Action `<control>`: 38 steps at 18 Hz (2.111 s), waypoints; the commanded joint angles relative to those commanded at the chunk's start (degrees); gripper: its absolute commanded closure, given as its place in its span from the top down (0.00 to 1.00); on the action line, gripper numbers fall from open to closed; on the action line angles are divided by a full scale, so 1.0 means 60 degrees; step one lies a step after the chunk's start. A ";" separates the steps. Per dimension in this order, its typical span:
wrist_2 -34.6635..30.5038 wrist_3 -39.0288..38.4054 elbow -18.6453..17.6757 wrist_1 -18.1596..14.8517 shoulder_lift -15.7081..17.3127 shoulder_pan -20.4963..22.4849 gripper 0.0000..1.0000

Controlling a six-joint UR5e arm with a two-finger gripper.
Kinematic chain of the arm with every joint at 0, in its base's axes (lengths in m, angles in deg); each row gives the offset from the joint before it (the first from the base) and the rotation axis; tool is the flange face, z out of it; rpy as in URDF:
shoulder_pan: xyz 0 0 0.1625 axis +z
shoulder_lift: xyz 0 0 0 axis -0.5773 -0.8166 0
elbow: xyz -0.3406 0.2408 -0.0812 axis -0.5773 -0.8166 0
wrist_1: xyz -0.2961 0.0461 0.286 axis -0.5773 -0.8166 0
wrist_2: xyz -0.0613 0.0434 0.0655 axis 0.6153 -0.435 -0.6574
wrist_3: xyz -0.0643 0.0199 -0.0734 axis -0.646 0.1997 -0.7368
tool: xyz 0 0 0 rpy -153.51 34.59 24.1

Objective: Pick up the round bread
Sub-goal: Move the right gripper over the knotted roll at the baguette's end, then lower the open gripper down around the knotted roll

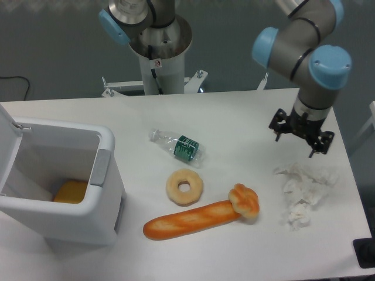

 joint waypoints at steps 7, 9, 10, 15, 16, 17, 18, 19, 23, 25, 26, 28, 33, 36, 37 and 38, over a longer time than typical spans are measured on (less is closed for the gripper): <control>0.0044 -0.1188 0.0000 0.0029 -0.0805 -0.0924 1.00; 0.0044 -0.1424 0.0015 0.0044 -0.1010 -0.1056 1.00; 0.0015 -0.1498 0.0015 0.0044 -0.1069 -0.1100 1.00; 0.0029 -0.2449 0.0087 0.0088 -0.1318 -0.1540 0.95; 0.0029 -0.2465 0.0088 0.0131 -0.1362 -0.1584 0.93; 0.0015 -0.2480 0.0088 0.0204 -0.1421 -0.1599 0.90; 0.0015 -0.2523 0.0102 0.0249 -0.1436 -0.1599 0.82; 0.0015 -0.2538 0.0117 0.0249 -0.1436 -0.1599 0.78; 0.0029 -0.2538 0.0176 0.0264 -0.1450 -0.1584 0.70; 0.0029 -0.2538 0.0190 0.0264 -0.1465 -0.1584 0.67; 0.0015 -0.2553 0.0190 0.0264 -0.1465 -0.1584 0.65; 0.0029 -0.2626 0.0234 0.0264 -0.1451 -0.1570 0.62; 0.0044 -0.2729 0.0468 0.0249 -0.1436 -0.1497 0.64; 0.0044 -0.2743 0.0527 0.0264 -0.1450 -0.1496 0.68; 0.0044 -0.2787 0.0527 0.0264 -0.1465 -0.1496 0.68; 0.0044 -0.2816 0.0542 0.0264 -0.1465 -0.1496 0.68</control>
